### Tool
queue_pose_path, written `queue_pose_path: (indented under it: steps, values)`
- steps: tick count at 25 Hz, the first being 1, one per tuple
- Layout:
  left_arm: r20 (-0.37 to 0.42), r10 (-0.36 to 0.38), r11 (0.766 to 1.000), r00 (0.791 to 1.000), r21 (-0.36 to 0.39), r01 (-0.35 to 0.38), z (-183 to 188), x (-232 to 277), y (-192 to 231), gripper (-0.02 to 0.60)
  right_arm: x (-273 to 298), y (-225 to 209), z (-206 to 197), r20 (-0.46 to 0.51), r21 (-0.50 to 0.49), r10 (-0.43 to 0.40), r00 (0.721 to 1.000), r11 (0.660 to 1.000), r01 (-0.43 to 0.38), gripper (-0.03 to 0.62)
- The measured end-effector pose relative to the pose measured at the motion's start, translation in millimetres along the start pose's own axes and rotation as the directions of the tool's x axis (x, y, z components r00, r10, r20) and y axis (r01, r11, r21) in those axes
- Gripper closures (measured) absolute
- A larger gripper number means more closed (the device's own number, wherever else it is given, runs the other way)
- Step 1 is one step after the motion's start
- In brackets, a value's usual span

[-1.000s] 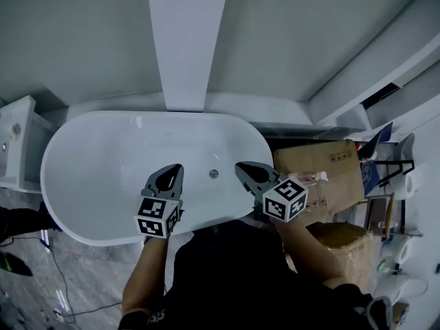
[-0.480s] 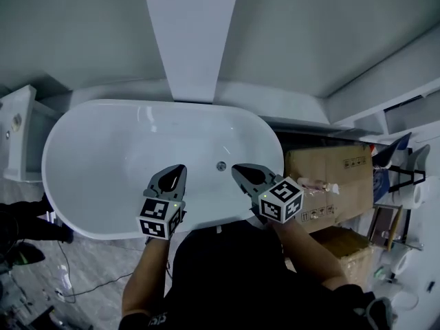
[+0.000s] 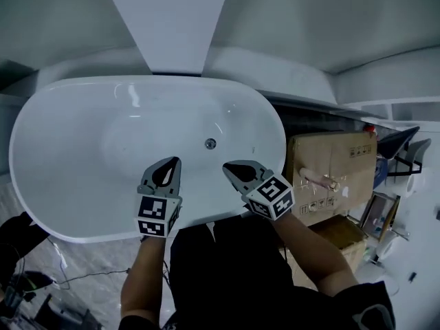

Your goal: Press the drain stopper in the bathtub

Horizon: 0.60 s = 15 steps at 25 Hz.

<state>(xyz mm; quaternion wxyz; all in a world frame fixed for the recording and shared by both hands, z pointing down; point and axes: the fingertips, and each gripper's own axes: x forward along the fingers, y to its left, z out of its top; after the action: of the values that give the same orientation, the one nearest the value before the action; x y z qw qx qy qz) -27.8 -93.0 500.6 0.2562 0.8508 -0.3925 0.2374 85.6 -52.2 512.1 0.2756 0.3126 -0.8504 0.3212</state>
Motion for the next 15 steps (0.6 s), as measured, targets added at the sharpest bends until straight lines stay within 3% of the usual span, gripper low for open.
queue_pose_path:
  steps: [8, 11, 15]
  values:
    - [-0.066, -0.033, 0.999, 0.997, -0.038, 0.031, -92.9, 72.8, 8.8, 0.568, 86.1, -38.3, -77.4, -0.113, 0.015, 0.027, 0.993, 1.000, -0.026, 0.580]
    - [-0.083, -0.028, 0.997, 0.996, -0.069, 0.022, -126.3, 94.2, 23.2, 0.568, 124.1, -48.6, -111.6, -0.175, -0.011, 0.054, 0.983, 0.998, -0.057, 0.580]
    - [-0.126, -0.030, 0.994, 0.992, -0.111, 0.016, -178.5, 125.4, 46.7, 0.566, 173.8, -76.4, -152.1, -0.223, -0.004, 0.039, 0.974, 0.999, -0.041, 0.580]
